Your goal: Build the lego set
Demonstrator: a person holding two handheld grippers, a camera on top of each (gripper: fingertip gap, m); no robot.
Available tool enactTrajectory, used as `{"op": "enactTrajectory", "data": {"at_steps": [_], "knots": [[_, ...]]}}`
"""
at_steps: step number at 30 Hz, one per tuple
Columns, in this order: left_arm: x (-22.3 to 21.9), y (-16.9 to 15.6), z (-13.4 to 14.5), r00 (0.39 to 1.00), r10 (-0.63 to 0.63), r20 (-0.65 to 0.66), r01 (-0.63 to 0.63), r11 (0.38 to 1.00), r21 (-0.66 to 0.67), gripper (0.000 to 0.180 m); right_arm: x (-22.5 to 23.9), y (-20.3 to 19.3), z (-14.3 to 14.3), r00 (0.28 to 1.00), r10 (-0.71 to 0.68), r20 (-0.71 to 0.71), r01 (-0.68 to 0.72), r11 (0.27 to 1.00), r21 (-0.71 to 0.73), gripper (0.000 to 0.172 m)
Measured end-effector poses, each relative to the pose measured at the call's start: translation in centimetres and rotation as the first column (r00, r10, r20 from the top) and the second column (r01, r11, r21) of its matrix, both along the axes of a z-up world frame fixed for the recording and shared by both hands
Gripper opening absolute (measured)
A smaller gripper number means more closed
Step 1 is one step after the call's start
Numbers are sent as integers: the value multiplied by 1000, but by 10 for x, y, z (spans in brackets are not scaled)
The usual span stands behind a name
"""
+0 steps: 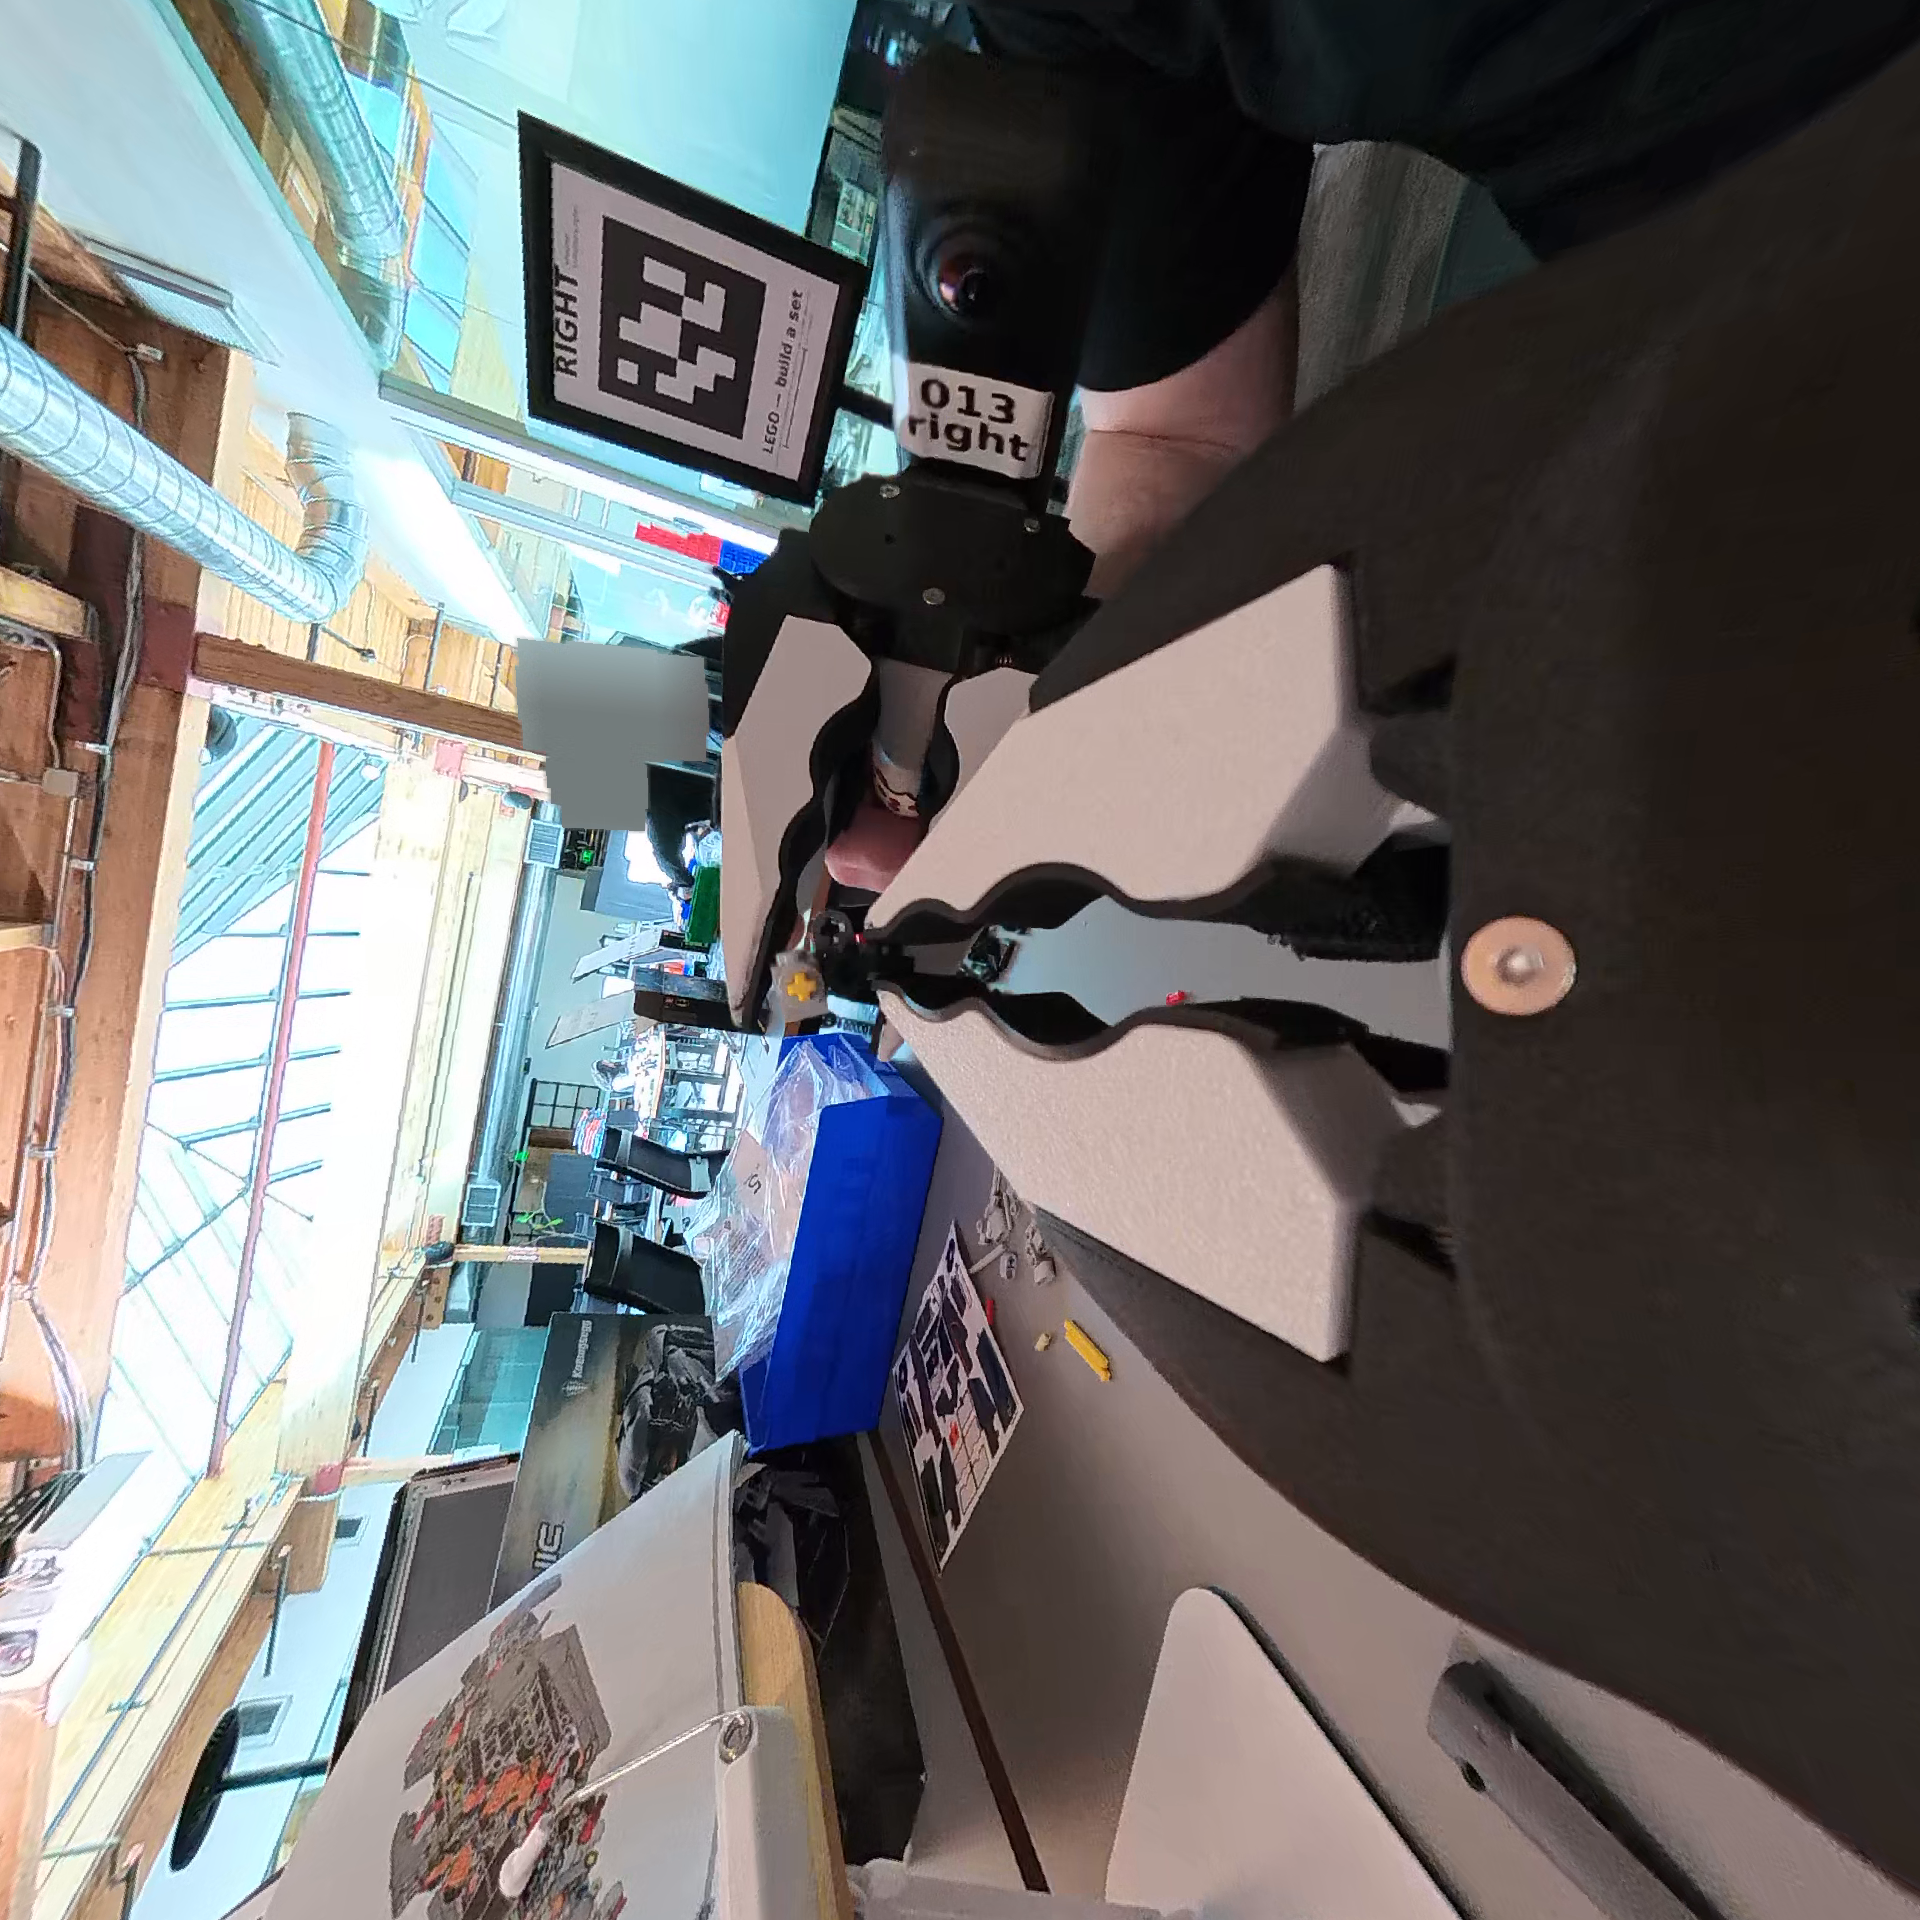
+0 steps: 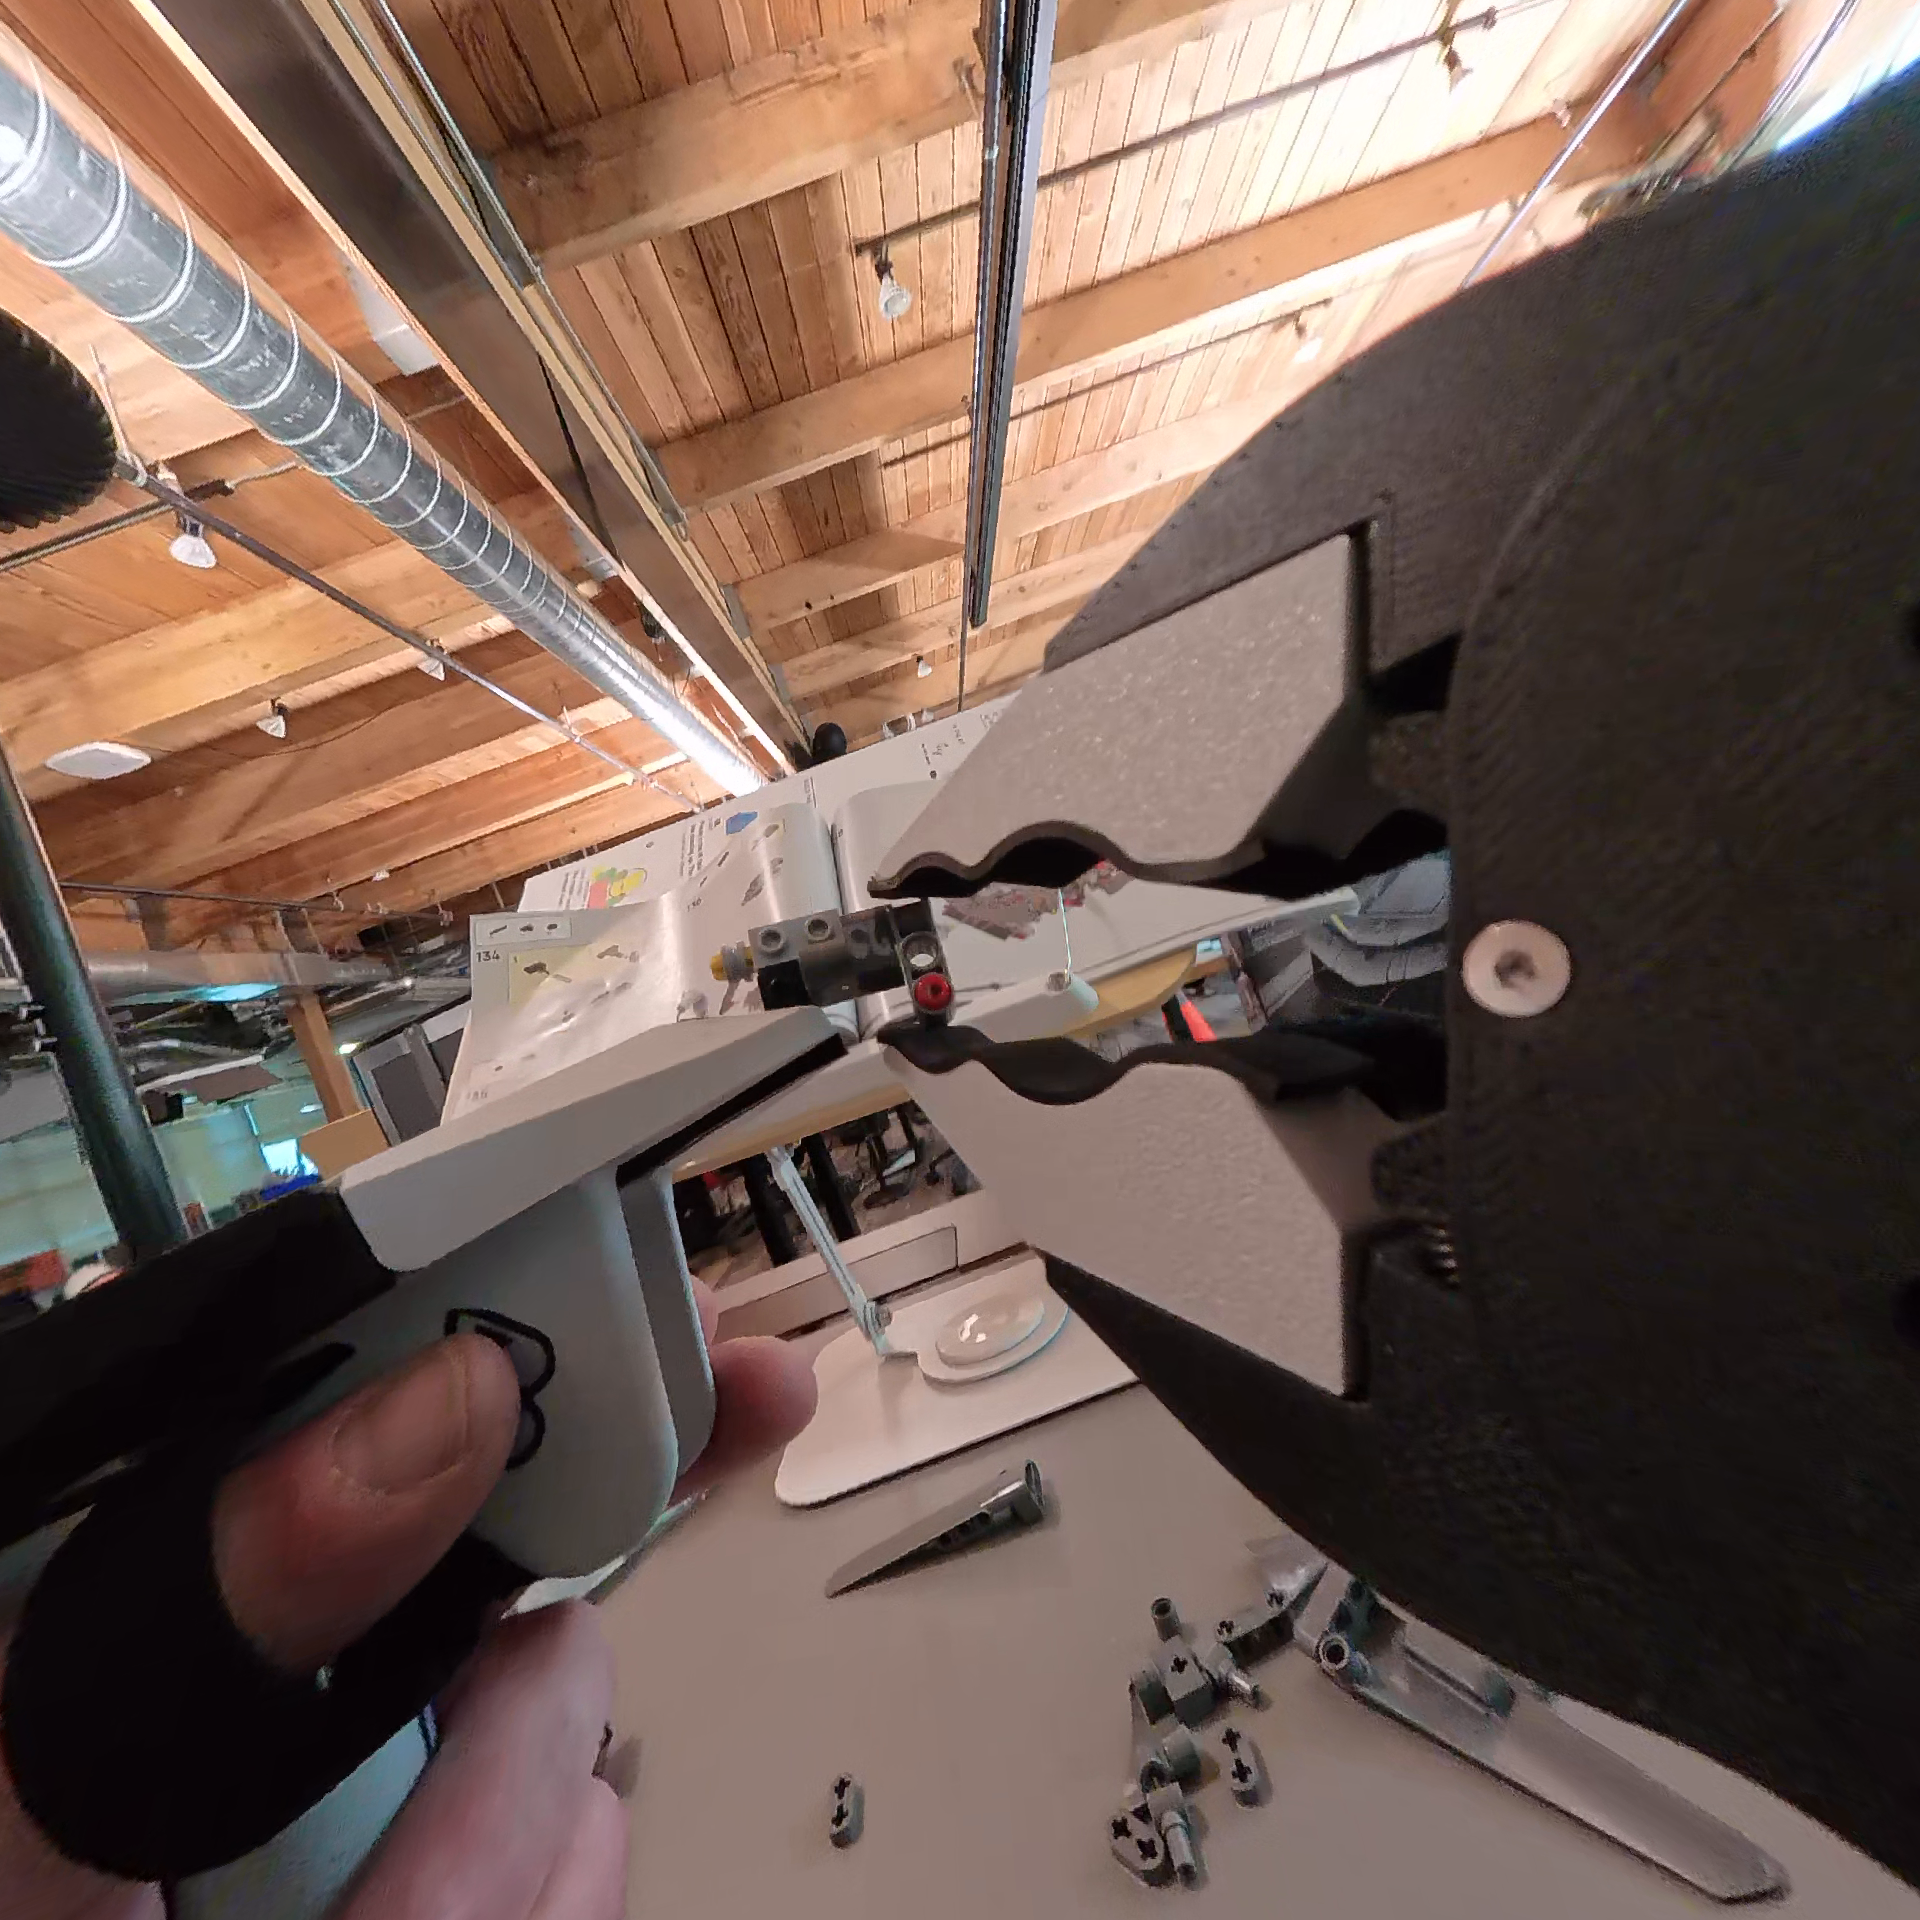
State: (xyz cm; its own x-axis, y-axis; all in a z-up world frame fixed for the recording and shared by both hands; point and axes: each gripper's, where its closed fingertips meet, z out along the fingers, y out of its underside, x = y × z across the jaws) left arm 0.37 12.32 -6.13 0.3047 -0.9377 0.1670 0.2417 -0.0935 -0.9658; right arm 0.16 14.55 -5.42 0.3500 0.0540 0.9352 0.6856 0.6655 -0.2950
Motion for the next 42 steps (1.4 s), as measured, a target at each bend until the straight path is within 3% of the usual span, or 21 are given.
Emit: {"op": "enactTrajectory", "data": {"at_steps": [3, 8, 10, 12, 14, 16, 20, 27, 31, 37, 42], "knots": [[1, -2, 0, 999, -8, -32, 9, 999, 35, 2, 0, -4, -1, 998, 54, -15, -55, 997, -58, 23], [-1, 1, -4, 989, 40, -145, -19, 990, 142, 2, 6, -16, -2, 984, 175, -27, -176, 957, -230, 43], [-3, 1, -2, 989, 42, -144, -20, 988, 151, 2, 10, -20, -3, 978, 208, -15, -205, 946, -251, 43], [-2, 1, -7, 981, 46, -188, -10, 982, 188, 2, 14, -27, 3, 956, 285, -61, -290, 911, -293, 31], [1, -1, -15, 960, 59, -273, 12, 968, 249, 2, 14, -35, 11, 913, 380, -149, -406, 813, -417, 24], [3, -2, -22, 933, 94, -348, 26, 945, 327, 2, 10, -37, 9, 871, 446, -208, -478, 670, -567, 22], [6, -9, -24, 915, 98, -391, 62, 924, 377, 2, 4, -39, -11, 807, 536, -248, -492, 378, -784, 20], [8, -13, -28, 899, 101, -425, 96, 904, 417, 2, 0, -36, -19, 767, 547, -334, -504, 191, -842, 10], [8, -13, -28, 902, 94, -422, 96, 909, 407, 2, 0, -36, -20, 763, 547, -345, -514, 188, -837, 9], [7, -9, -23, 926, 39, -375, 76, 955, 287, 2, 0, -32, -16, 819, 536, -205, -478, 441, -760, 8], [9, -6, -23, 930, 33, -367, 55, 972, 226, 2, 1, -30, -16, 856, 505, -113, -425, 562, -710, 8]]}}
